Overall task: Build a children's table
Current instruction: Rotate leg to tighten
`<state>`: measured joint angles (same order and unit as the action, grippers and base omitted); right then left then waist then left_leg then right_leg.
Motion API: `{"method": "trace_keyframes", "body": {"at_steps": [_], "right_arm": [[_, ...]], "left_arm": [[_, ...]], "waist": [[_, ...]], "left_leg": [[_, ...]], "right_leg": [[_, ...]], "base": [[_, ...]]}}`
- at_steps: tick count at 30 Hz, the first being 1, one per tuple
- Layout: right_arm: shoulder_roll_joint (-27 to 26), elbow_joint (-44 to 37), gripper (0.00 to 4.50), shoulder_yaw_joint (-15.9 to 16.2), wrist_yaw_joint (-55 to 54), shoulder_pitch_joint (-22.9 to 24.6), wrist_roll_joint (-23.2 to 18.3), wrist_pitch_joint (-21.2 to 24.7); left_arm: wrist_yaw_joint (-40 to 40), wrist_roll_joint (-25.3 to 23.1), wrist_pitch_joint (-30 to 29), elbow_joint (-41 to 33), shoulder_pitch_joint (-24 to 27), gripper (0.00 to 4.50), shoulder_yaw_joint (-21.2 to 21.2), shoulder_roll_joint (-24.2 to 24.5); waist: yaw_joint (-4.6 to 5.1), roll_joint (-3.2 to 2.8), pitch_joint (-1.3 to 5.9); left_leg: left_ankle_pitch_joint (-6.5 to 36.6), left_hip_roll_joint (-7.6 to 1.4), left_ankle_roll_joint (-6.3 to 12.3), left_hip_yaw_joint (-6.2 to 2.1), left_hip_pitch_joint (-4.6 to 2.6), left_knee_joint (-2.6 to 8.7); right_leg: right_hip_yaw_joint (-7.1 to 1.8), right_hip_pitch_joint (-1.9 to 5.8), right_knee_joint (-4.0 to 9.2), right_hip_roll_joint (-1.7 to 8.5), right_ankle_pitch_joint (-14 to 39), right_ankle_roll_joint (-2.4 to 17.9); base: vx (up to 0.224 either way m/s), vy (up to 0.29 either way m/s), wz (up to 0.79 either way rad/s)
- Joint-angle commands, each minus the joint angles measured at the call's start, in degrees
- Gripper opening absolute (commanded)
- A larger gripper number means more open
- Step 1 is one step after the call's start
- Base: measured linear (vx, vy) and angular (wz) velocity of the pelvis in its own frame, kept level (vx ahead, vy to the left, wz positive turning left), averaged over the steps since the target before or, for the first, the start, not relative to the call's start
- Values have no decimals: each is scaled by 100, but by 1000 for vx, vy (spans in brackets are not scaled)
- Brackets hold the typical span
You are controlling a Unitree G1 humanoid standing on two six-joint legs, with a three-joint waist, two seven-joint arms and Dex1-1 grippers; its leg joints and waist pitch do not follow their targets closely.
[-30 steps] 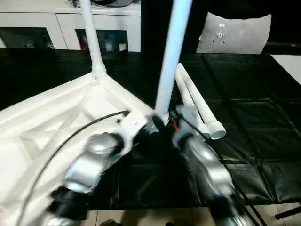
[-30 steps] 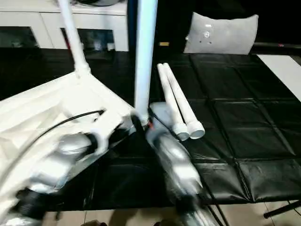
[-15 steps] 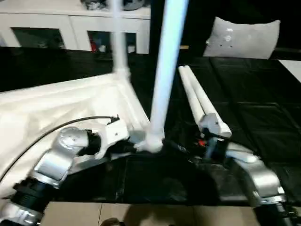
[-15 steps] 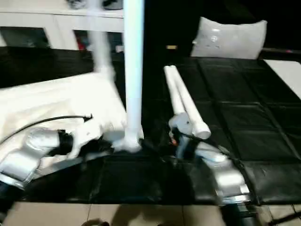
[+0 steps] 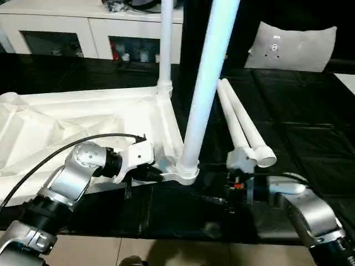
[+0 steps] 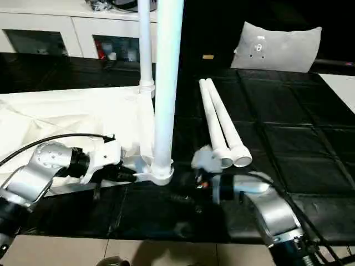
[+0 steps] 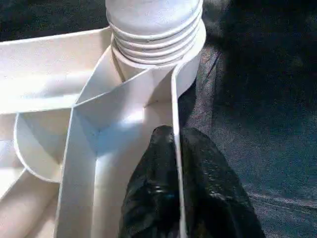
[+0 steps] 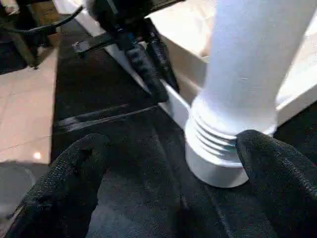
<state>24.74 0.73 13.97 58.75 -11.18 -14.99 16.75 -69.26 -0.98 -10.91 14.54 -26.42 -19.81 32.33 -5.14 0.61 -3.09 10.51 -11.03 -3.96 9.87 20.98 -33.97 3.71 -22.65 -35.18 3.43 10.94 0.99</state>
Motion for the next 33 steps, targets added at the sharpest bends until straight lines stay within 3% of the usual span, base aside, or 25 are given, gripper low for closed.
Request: {"method": "trace_keyframes", "body": {"at_steps": [1, 2, 11, 18, 27, 30, 33], "right_arm": [[11, 20, 450, -17, -55, -92, 76, -81], [-1, 17, 450, -29, -85, -93, 71, -80], [3, -21, 450, -19, -126, -21, 77, -106], [14, 31, 450, -21, -147, -82, 79, -160], [-96, 422, 450, -101, -269, -420, 191, -350], [-116, 606, 450, -56, -161, -615, 214, -423], [-96, 658, 450, 17, -1, -680, 222, -476]], "left_arm": [[48, -72, 8, 23, -47, 65, -58, 23], [115, -89, -3, 20, -43, 82, -40, 17], [162, 90, -111, 100, 3, 98, 94, -82], [163, -52, -37, 269, -2, 29, -37, -16], [-247, 148, 170, 133, 36, 9, -66, 83], [-569, 339, 241, -49, 103, 9, -108, 121], [-705, 348, 311, -104, 120, 9, -170, 167]], "waist": [[7, -34, 349], [13, 1, 351], [6, -17, 364], [9, -14, 349], [15, -21, 355], [19, -5, 370], [-1, -36, 382]], "left_leg": [[1303, -230, 32, -83, -70, 426], [1268, -227, 50, -77, -64, 422], [1077, -223, 125, -63, -57, 397], [1225, -219, 100, -66, -68, 404], [1176, -215, 78, -68, -66, 402], [1064, -227, 82, -63, -65, 398], [970, -231, 131, -49, -84, 387]], "right_leg": [[-300, 246, 468, 460, 1614, 922], [-299, 253, 461, 457, 1521, 947], [-298, 260, 421, 455, 1176, 1065], [-299, 255, 463, 459, 1501, 966], [-295, 244, 460, 465, 1549, 979], [-299, 251, 413, 453, 1227, 1055], [-301, 247, 372, 439, 871, 1192]], "base": [[0, 0, 0], [0, 0, 0], [0, 0, 0], [0, 0, 0], [0, 0, 0], [0, 0, 0], [0, 0, 0]]}}
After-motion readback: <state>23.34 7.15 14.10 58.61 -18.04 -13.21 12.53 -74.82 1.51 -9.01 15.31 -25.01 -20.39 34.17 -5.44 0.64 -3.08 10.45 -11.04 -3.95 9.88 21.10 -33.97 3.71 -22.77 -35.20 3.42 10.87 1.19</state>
